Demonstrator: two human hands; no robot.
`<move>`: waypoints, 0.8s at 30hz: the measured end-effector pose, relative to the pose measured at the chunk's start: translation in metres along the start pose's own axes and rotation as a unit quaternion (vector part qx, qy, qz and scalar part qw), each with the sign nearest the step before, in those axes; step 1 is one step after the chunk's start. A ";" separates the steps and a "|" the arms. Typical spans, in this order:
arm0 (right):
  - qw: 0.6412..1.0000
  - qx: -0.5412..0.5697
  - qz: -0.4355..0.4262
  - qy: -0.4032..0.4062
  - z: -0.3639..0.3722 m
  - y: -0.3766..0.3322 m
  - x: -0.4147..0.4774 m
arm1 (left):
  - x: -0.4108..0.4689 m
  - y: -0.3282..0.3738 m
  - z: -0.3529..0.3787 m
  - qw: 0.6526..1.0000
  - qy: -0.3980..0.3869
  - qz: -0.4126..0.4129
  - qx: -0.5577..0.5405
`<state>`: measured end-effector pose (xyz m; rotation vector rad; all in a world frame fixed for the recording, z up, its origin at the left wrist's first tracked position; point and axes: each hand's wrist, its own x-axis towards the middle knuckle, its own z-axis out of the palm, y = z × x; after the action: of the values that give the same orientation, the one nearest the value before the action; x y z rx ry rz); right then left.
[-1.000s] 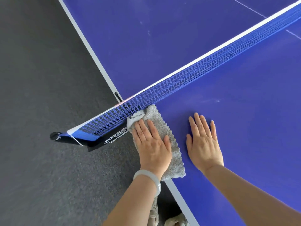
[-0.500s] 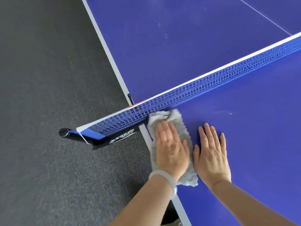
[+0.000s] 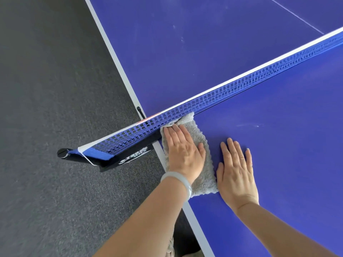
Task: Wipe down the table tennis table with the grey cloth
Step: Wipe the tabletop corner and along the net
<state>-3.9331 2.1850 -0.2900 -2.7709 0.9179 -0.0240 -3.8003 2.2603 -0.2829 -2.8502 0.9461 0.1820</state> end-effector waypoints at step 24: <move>1.000 0.025 -0.005 0.013 0.005 0.003 -0.001 | -0.063 -0.028 0.024 0.986 0.007 -0.086 -0.141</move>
<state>-3.9353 2.1843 -0.2956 -2.7349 0.8980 -0.0824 -3.8352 2.3230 -0.2941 -3.1763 0.7211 0.3012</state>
